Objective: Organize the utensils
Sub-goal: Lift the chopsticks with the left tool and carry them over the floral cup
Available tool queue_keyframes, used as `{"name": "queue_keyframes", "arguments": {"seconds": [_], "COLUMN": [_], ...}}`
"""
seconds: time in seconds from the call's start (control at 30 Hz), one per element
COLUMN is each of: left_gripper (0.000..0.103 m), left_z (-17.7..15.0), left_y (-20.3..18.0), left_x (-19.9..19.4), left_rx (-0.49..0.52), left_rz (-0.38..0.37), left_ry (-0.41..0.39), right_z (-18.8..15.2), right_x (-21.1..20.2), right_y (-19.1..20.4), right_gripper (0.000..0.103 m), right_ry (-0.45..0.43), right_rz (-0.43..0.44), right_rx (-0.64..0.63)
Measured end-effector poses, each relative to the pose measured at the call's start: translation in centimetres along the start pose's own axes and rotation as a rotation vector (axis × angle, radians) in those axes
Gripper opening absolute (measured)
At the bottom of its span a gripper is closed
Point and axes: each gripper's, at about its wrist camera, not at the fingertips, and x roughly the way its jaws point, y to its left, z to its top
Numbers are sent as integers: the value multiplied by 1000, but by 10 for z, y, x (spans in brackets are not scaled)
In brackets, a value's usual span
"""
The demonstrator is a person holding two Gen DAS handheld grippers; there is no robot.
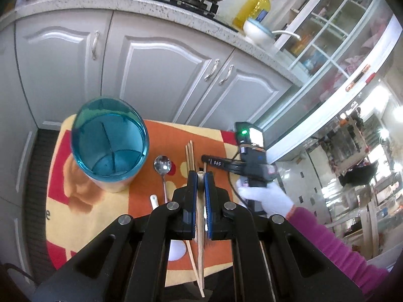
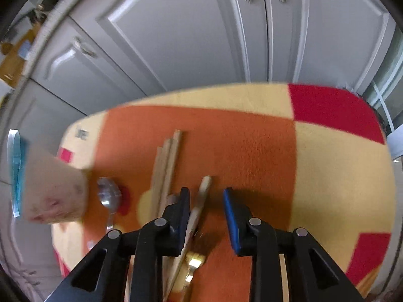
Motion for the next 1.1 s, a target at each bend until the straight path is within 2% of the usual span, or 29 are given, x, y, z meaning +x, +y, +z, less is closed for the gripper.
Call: {"name": "queue_keyframes", "arguments": {"seconds": [0.03, 0.13, 0.3, 0.47, 0.63, 0.77, 1.1], "left_gripper": [4, 4, 4, 4, 4, 4, 4], "left_z": [1, 7, 21, 44, 73, 95, 123], "left_y": [0, 1, 1, 9, 22, 36, 64], "left_x": [-5, -20, -42, -63, -86, -95, -87], "left_rx": [0, 2, 16, 6, -1, -23, -6], "left_rz": [1, 2, 0, 35, 98, 142, 321], "left_ry": [-11, -53, -126, -208, -307, -368, -478], "right_z": [3, 3, -4, -8, -6, 4, 43], "right_x": [2, -10, -76, -149, -206, -248, -316], "right_y": [3, 8, 12, 30, 60, 89, 165], "right_gripper": [9, 9, 8, 6, 5, 5, 5], "right_ry": [-3, -18, -144, -268, -384, -456, -537], "right_rz": [-16, -10, 54, 97, 126, 182, 323], "right_rx": [-20, -40, -55, -121, -183, -239, -364]}}
